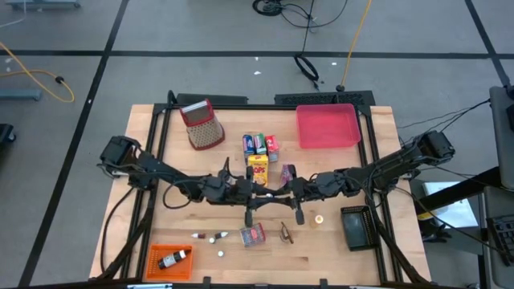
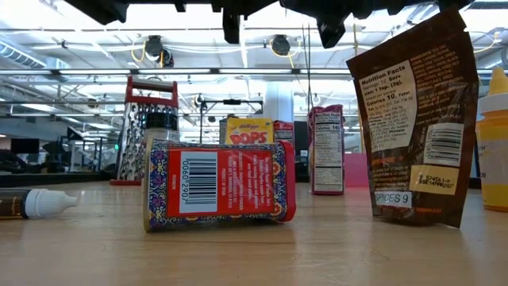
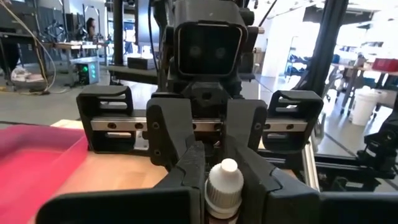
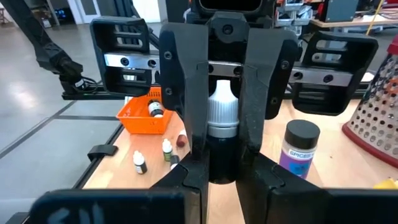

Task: Pick & Place Kitchen Items
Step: Put the small black food coloring bottle into the orange bin

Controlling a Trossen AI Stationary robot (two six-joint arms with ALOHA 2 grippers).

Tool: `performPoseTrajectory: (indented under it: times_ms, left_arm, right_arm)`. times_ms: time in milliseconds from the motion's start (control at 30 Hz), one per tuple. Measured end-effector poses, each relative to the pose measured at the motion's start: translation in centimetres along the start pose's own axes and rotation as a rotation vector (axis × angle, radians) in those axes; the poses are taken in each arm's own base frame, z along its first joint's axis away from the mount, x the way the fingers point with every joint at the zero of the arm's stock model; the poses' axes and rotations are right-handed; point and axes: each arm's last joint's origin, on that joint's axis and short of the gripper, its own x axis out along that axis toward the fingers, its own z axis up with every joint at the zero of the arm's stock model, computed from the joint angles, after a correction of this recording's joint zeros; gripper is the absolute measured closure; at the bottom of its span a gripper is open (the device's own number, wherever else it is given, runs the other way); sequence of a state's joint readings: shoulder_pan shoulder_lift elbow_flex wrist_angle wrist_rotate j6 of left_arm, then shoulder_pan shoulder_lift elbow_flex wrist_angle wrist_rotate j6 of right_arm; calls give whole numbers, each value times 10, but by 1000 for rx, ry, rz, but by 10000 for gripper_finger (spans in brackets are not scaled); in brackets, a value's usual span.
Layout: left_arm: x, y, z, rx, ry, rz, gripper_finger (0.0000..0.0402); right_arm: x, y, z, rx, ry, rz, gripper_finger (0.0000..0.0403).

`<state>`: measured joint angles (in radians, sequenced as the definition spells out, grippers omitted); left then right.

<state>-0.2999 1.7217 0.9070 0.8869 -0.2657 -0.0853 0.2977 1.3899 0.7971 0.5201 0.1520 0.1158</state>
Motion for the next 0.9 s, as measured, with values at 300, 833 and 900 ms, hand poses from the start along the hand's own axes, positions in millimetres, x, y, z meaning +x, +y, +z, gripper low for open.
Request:
performPoseTrajectory:
  times_ms: [300, 833, 900]
  left_arm:
    - [-1, -5, 1, 1, -11, 0, 356]
    - [-40, -38, 22, -14, 220, -27, 356]
    - [-54, -48, 24, -50, 296, -38, 356]
  right_arm:
    - [0, 0, 0, -7, 12, 1, 333]
    - [-17, -1, 6, -48, 91, 61, 216]
    - [-21, -1, 8, -36, 99, 59, 216]
